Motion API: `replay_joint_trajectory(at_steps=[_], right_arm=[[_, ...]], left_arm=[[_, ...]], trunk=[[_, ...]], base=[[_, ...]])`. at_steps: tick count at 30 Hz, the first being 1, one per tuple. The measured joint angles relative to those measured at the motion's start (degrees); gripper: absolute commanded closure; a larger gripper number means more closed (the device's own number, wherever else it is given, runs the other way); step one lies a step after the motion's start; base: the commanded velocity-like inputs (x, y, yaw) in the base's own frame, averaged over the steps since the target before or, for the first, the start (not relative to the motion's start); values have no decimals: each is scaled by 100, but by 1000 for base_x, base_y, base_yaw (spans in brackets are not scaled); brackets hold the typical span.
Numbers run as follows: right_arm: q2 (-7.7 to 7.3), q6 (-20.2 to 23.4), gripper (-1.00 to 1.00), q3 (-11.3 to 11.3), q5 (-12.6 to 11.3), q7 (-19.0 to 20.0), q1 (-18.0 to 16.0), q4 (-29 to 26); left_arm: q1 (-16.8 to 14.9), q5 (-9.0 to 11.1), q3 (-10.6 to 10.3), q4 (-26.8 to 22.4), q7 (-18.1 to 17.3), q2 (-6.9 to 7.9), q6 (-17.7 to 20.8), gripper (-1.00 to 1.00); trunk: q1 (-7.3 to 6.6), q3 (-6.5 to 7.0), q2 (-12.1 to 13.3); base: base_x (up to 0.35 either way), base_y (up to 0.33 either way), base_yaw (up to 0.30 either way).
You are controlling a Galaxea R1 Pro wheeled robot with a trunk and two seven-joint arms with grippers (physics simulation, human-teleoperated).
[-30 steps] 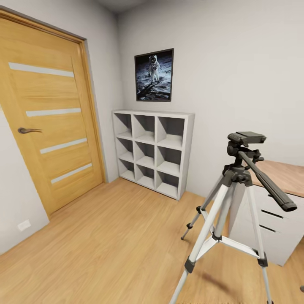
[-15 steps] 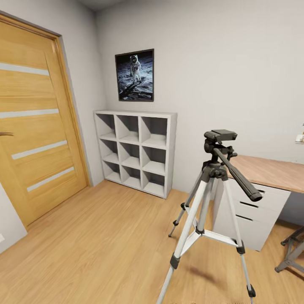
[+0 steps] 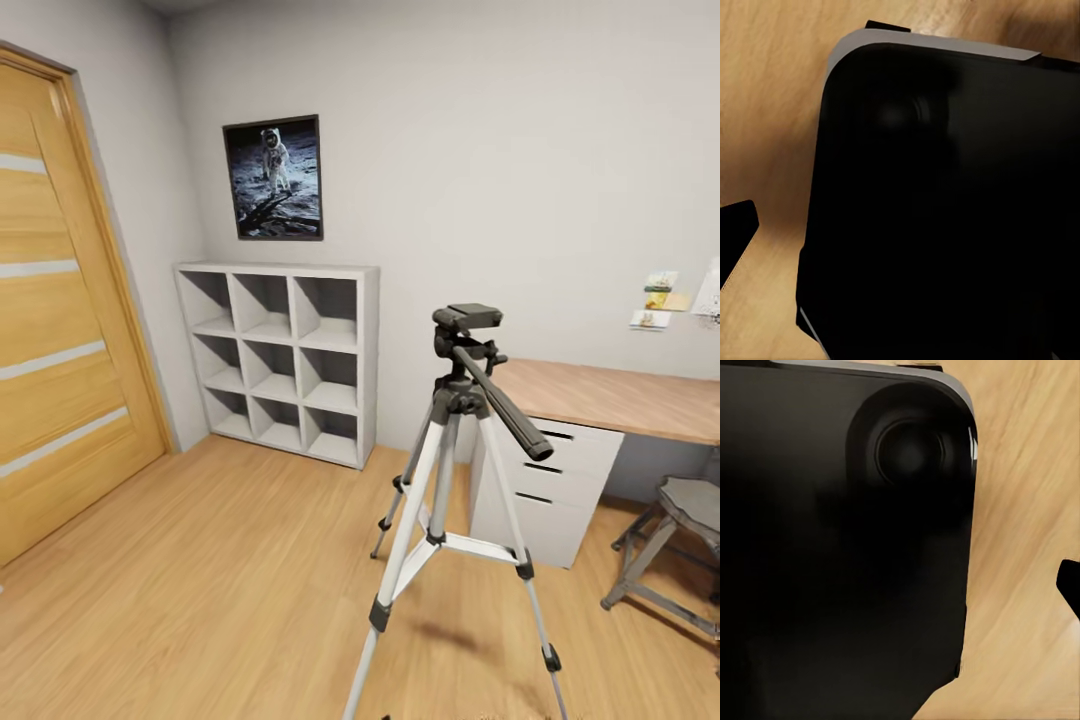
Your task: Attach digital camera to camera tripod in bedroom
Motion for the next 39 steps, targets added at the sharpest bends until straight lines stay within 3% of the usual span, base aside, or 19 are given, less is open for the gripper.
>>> replay_joint_trajectory(at_steps=[13, 27, 39], right_arm=[[0, 8, -100, 5, 0, 9, 0, -2], [-24, 9, -100, 14, 7, 16, 0, -9], [-26, 10, -100, 16, 8, 16, 0, -10]], left_arm=[[1, 0, 0, 1, -6, 0, -1, -100], [1, 0, 0, 2, -10, 0, -3, -100], [1, -5, 0, 2, -14, 1, -4, -100]], trunk=[[0, 0, 0], [-1, 0, 0], [-3, 0, 0]], base=[[0, 0, -215], [16, 0, -24], [184, 129, -1]])
